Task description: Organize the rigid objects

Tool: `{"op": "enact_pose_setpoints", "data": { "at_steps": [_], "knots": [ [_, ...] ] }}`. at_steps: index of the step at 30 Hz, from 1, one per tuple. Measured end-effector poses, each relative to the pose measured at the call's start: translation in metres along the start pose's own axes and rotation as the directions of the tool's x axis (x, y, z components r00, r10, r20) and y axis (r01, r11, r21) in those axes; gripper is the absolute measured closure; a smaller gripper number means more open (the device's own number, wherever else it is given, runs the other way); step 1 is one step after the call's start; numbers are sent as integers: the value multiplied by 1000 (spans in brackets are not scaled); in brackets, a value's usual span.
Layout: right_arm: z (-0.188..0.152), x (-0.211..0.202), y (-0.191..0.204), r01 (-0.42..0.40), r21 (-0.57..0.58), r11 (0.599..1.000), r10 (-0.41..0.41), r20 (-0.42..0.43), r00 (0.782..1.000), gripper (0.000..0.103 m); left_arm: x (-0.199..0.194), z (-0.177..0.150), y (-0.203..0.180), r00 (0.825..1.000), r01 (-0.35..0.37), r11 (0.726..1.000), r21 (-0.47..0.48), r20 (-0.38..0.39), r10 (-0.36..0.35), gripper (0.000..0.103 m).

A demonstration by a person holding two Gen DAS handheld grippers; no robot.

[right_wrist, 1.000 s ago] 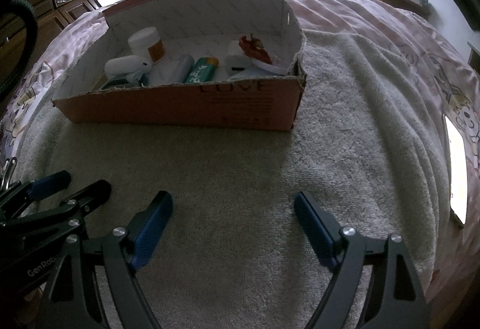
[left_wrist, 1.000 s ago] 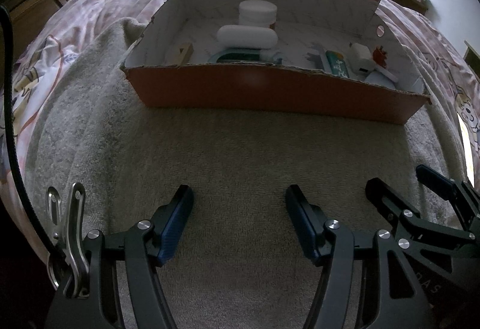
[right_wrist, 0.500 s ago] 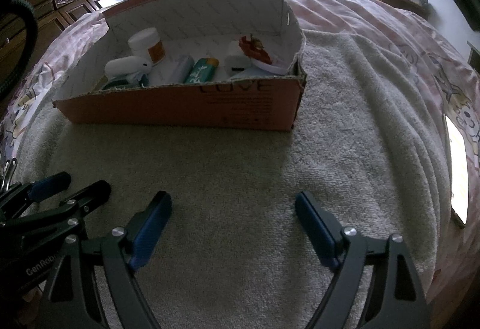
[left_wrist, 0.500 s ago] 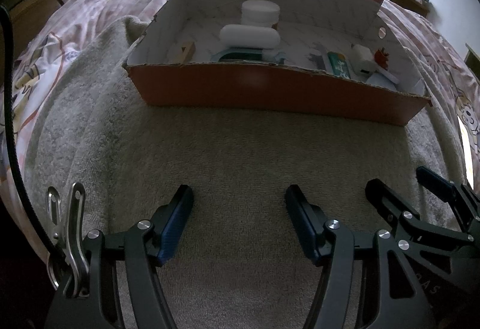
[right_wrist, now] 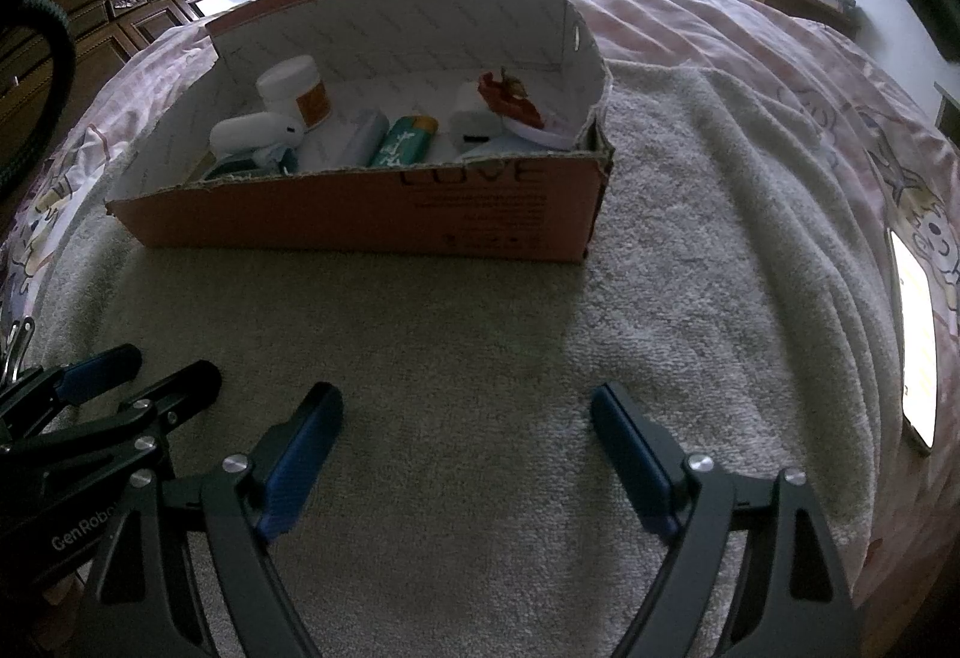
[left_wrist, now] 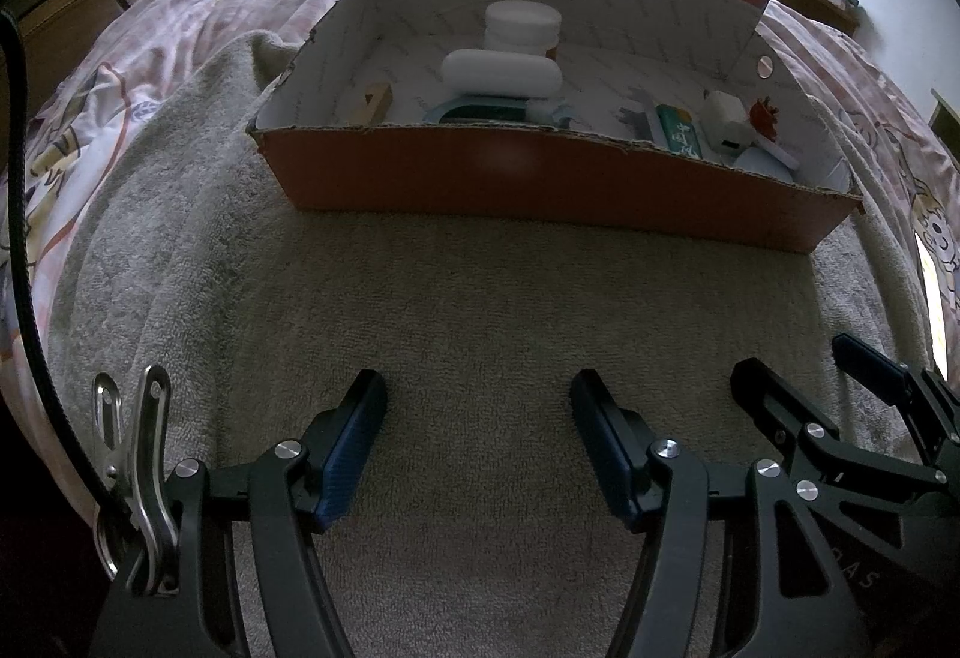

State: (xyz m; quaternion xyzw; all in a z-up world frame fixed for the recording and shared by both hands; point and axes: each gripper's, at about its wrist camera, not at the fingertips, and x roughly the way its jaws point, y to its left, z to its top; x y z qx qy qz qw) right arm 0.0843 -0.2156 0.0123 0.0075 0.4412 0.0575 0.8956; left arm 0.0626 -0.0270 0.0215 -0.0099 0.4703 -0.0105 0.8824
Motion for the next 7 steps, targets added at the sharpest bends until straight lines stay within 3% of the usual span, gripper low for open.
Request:
{"op": "enact_pose_setpoints", "data": {
  "at_steps": [7],
  "knots": [
    [0, 0, 0, 0, 0, 1000, 0, 0, 1000, 14, 0, 0, 0, 1000, 0, 1000, 0, 0, 0, 37]
  ]
}}
